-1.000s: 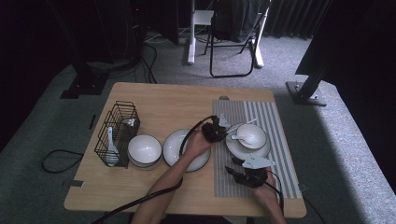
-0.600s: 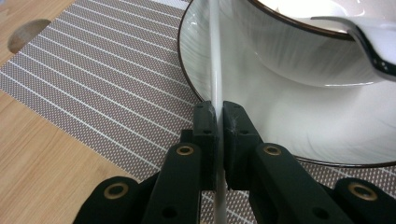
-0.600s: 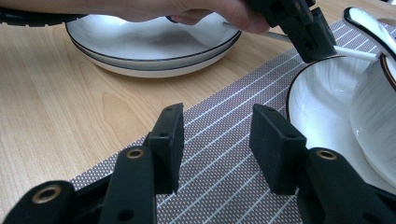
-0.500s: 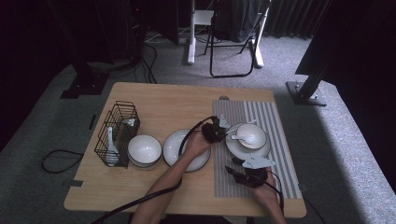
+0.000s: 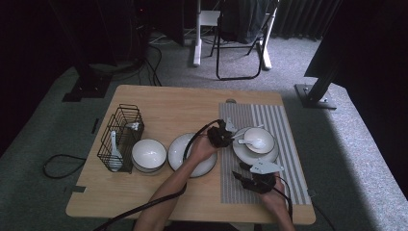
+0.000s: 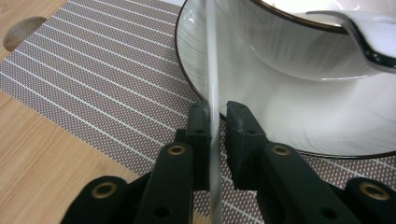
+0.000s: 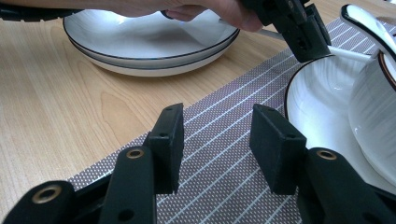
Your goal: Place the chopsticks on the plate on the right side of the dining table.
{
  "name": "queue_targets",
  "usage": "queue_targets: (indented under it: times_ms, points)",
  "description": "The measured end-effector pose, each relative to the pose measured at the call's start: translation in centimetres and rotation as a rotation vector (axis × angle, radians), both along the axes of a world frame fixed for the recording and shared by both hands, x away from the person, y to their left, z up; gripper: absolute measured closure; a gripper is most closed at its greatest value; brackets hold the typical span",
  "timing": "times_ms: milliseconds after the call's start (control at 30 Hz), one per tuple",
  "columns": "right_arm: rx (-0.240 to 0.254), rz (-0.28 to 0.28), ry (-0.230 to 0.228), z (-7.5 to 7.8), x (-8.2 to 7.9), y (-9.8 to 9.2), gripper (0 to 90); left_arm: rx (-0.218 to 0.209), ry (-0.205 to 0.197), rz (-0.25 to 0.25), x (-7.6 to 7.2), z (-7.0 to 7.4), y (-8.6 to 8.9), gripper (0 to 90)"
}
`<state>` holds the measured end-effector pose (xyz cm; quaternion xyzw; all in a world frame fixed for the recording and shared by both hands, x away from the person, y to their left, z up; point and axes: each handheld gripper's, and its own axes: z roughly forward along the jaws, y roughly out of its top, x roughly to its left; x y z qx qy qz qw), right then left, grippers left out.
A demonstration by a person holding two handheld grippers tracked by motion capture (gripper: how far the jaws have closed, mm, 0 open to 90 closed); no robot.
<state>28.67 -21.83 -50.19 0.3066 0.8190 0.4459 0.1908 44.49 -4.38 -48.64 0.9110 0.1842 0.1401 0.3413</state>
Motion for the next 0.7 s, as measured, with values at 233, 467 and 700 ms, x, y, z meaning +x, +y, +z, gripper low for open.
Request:
queue_targets:
  times_ms: [233,467,700]
  points:
    - [0.0,0.0,-0.001,0.0,0.0,0.0,54.4,-0.012,0.011,-0.01,-0.2,0.2,0.2,74.8]
    - [0.002,-0.001,-0.001,0.0,0.0,-0.1,54.4,-0.068,0.019,-0.006,-0.7,0.8,1.0,69.1]
    - [0.0,0.0,-0.003,0.0,0.0,-0.1,54.4,-0.101,0.01,0.01,-1.1,2.0,2.1,67.7]
